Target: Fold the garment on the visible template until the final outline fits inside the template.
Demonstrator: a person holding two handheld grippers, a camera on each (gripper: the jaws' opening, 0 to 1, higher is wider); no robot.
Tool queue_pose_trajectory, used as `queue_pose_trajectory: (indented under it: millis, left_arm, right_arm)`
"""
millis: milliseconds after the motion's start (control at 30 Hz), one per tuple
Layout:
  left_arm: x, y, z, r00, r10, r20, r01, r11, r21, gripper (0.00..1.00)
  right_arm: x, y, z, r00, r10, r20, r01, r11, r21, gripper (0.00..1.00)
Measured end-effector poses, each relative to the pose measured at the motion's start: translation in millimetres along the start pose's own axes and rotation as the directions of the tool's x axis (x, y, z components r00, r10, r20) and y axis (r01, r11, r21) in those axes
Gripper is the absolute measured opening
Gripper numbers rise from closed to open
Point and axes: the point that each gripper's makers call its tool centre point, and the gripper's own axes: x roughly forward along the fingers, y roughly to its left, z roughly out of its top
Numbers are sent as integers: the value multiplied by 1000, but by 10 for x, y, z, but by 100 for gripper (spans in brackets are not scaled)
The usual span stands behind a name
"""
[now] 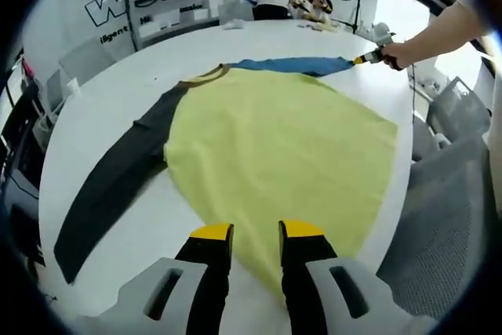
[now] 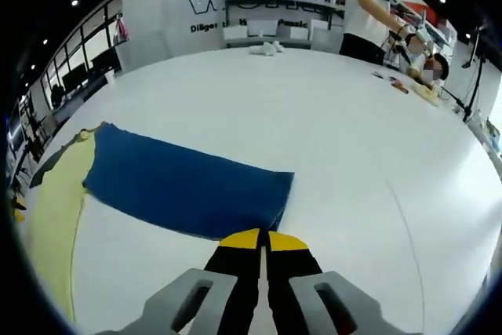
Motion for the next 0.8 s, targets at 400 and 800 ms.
queue_pose_trajectory:
  millis: [400, 800]
  left_arm:
    - [-53, -8, -21, 1000, 4, 12, -4, 1000, -8, 27]
    - [-71, 9, -14, 1000, 11, 15, -11, 1000, -11, 27]
  right_arm:
    - [-32, -36, 70, 998, -37, 44, 30, 988, 153, 0]
    - [-197, 86, 192, 993, -20, 114, -7, 973, 232, 0]
